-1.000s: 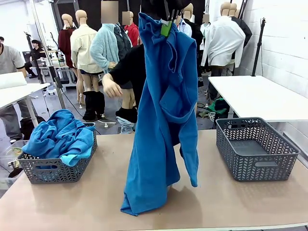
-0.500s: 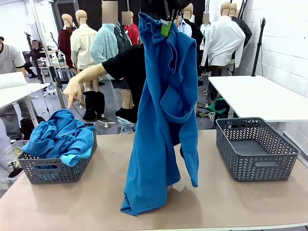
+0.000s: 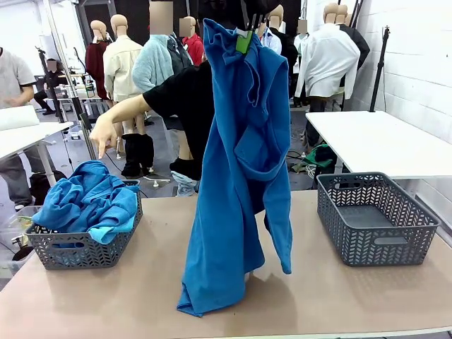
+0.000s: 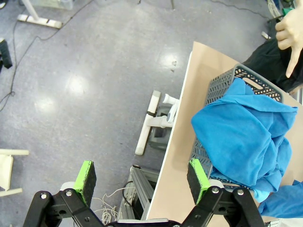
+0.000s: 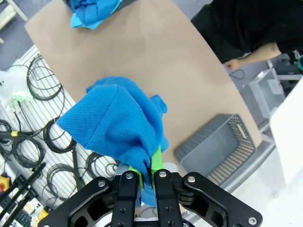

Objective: Sort the tops and bottoms.
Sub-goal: Sort the clothes according to human instructions.

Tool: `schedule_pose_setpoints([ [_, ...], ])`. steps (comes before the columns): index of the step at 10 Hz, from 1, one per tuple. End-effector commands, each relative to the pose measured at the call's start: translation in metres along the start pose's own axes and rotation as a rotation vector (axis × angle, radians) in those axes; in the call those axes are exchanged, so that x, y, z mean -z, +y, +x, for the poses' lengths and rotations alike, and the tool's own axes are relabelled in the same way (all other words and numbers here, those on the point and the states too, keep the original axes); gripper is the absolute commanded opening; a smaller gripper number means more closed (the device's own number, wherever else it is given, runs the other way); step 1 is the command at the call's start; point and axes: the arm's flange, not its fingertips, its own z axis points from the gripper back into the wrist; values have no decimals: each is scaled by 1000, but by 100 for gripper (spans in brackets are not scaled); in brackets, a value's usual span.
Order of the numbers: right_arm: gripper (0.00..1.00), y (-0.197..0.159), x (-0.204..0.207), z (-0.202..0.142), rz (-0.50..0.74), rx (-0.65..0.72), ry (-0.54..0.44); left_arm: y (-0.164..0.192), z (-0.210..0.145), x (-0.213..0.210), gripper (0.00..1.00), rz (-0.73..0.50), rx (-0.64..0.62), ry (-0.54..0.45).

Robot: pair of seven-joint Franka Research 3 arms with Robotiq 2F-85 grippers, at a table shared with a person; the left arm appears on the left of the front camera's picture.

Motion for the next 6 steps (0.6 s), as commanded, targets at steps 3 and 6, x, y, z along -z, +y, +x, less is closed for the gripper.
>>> schedule_pose_setpoints([
  [3, 0, -1, -2, 0, -12, -1, -1, 0, -2, -1, 100, -9, -2, -2],
  [6, 0, -1, -2, 0, -12, -1, -1, 0, -2, -1, 100, -9, -2, -2],
])
